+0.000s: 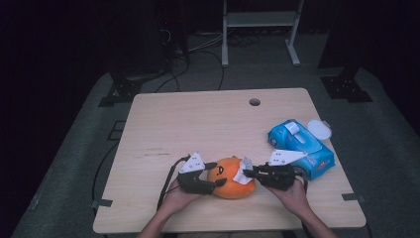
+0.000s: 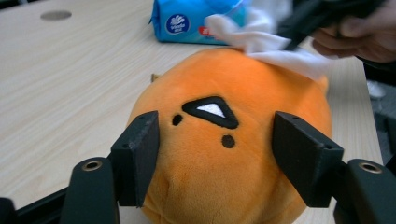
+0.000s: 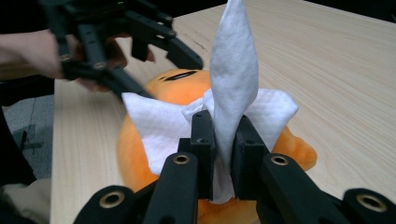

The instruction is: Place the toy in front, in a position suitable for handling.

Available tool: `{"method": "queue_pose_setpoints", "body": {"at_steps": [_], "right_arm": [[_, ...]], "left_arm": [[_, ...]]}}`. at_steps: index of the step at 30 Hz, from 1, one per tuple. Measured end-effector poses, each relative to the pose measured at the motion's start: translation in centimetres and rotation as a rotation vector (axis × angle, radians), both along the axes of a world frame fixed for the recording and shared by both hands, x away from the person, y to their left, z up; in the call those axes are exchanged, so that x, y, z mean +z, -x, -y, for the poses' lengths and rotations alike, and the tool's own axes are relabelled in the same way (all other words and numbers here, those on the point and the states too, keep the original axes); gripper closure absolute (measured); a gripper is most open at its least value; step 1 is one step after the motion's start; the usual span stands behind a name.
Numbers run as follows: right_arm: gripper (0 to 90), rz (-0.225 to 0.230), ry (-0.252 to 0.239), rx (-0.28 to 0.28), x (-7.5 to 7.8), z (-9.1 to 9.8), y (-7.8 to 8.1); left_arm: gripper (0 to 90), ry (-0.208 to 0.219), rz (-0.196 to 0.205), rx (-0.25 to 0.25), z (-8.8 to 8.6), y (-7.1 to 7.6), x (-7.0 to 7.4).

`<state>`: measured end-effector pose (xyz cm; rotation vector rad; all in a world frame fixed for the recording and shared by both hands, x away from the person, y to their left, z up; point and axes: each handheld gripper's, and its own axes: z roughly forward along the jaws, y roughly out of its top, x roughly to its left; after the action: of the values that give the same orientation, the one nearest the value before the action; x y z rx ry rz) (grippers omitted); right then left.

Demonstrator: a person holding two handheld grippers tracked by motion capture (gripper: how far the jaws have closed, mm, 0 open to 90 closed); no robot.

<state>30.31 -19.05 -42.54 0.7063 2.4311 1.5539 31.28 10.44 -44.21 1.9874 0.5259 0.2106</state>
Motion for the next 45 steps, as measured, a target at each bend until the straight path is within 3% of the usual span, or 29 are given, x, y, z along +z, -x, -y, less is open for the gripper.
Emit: {"method": "queue_pose_setpoints", "body": {"at_steps": [3,6,12,15,19,22,24,26,29,32,35,37,39,40,45], "right_arm": [[80.3,0.03,0.022,0.039,0.3,-0.1,1.3],[80.2,0.065,0.056,0.056,0.3,-0.5,2.4],[80.6,0.038,0.064,0.005,0.1,0.8,1.3],[80.6,0.04,0.069,-0.008,0.1,1.1,1.5],[80.8,0.063,0.04,0.056,0.6,-0.6,2.2],[81.0,0.121,0.119,0.089,0.9,-2.7,2.8],[81.2,0.106,0.107,0.08,0.6,-2.4,2.5],[81.3,0.066,0.072,0.065,0.5,-1.7,1.9],[81.4,0.063,0.065,0.038,0.4,-1.0,1.6],[81.4,0.051,0.051,0.014,0.5,-0.4,1.3],[81.3,0.097,0.075,0.014,0.9,-1.3,1.8],[81.3,0.114,0.083,0.051,1.1,-2.6,2.2],[81.3,0.124,0.112,0.074,1.1,-3.9,2.5],[81.3,0.136,0.129,0.079,1.1,-4.1,2.6],[81.3,0.105,0.1,0.038,0.9,-2.0,1.8]], "left_arm": [[34.7,0.015,-0.034,0.025,-0.3,-0.4,-0.2],[34.8,0.019,-0.041,0.024,-0.4,-0.7,-0.3],[35.0,0.037,-0.071,0.035,-0.5,-1.0,-0.4],[35.0,0.037,-0.074,0.046,-0.4,-1.1,-0.4],[35.0,0.037,-0.073,0.065,-0.1,-1.2,-0.4],[34.5,0.027,-0.064,0.065,-0.3,-1.2,-0.4],[32.7,0.048,-0.062,0.069,-0.3,-1.2,-0.4],[22.8,0.076,-0.06,0.072,-0.4,-1.2,0.0],[18.3,0.101,-0.038,0.047,-1.0,-1.0,0.6],[34.9,0.088,-0.054,0.026,-0.9,-1.0,0.4],[40.4,0.105,-0.064,0.011,-0.4,-1.1,0.3],[40.8,0.096,-0.047,-0.001,0.2,-0.8,0.4],[41.1,0.05,-0.02,-0.002,0.4,-0.4,0.5],[41.6,0.032,-0.025,0.001,0.3,-0.4,0.5],[42.5,0.0,-0.055,0.012,-0.6,-0.7,-0.1]]}}
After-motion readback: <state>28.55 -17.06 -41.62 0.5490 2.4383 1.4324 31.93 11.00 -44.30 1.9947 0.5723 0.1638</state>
